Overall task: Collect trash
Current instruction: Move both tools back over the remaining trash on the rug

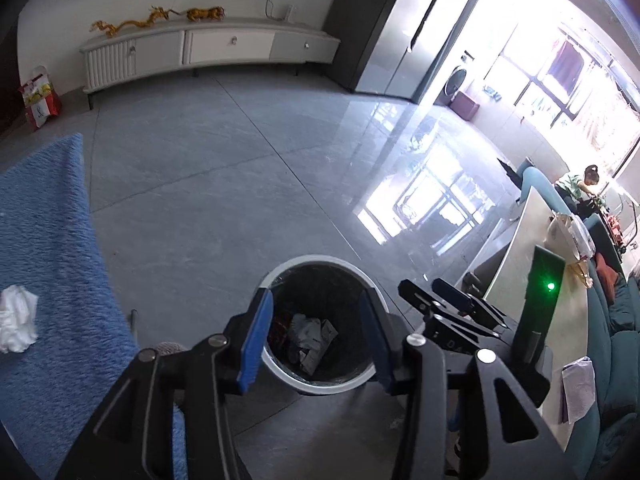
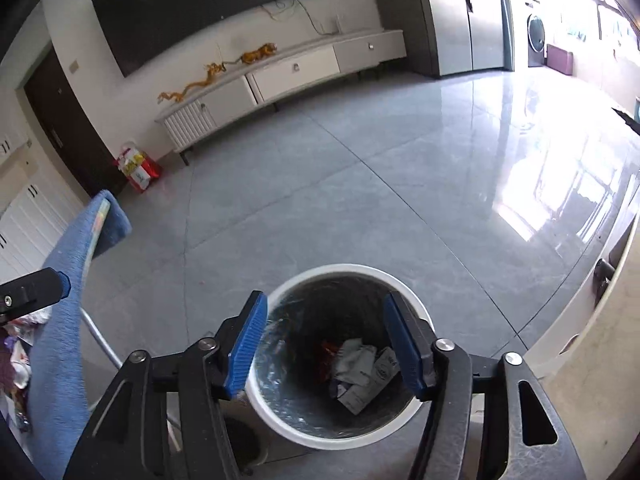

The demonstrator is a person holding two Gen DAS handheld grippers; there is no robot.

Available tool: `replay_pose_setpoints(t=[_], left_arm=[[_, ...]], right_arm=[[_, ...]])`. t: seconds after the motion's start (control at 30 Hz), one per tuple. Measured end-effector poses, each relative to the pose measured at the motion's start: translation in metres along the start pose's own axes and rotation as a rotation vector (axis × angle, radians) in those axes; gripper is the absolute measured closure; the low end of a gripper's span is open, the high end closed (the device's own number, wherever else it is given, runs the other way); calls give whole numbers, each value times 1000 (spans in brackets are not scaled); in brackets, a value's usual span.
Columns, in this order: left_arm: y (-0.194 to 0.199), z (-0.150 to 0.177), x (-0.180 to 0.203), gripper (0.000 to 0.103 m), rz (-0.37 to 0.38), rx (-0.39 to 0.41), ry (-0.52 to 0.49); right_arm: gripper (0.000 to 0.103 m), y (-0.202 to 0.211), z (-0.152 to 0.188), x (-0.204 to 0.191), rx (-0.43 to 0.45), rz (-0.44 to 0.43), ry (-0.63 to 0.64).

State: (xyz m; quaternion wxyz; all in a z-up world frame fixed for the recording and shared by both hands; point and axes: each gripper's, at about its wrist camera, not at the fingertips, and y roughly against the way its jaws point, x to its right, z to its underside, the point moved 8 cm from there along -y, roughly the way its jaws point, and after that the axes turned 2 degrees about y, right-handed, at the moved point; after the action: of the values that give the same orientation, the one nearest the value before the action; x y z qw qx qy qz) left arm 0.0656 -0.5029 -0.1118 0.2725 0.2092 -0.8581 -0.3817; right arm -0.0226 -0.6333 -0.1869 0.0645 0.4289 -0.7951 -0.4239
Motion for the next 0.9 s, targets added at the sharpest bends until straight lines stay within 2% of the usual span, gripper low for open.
replay_pose_setpoints(t=[0.13, 0.2, 0.27, 0.33, 0.4, 0.47, 0.53, 0.6, 0.73, 0.9], left_arm=[[42, -1, -10, 59, -32, 99, 15], [65, 1, -15, 59, -47, 147, 17], [87, 4, -19, 59, -63, 179, 11], [109, 10, -25, 59, -67, 194, 4], [136, 16, -33, 59, -74, 227, 6], [162, 22, -44, 56, -93, 264, 11], [188, 28, -56, 46, -116, 297, 19], [213, 35, -72, 42, -142, 329, 27], [262, 51, -108, 42, -205, 382, 37], [301, 79, -156, 42, -250, 404, 96]], right_arm=[[25, 34, -11, -19, 71, -33, -9], [14, 56, -19, -33, 120, -50, -2], [8, 86, -29, -53, 192, -77, 21], [7, 113, -36, -73, 253, -108, 48], [0, 138, -43, -94, 309, -130, 81], [0, 163, -48, -114, 363, -159, 107], [0, 186, -52, -136, 402, -210, 130], [0, 202, -53, -153, 427, -254, 141], [0, 232, -54, -189, 484, -327, 181], [0, 245, -47, -227, 503, -410, 231]])
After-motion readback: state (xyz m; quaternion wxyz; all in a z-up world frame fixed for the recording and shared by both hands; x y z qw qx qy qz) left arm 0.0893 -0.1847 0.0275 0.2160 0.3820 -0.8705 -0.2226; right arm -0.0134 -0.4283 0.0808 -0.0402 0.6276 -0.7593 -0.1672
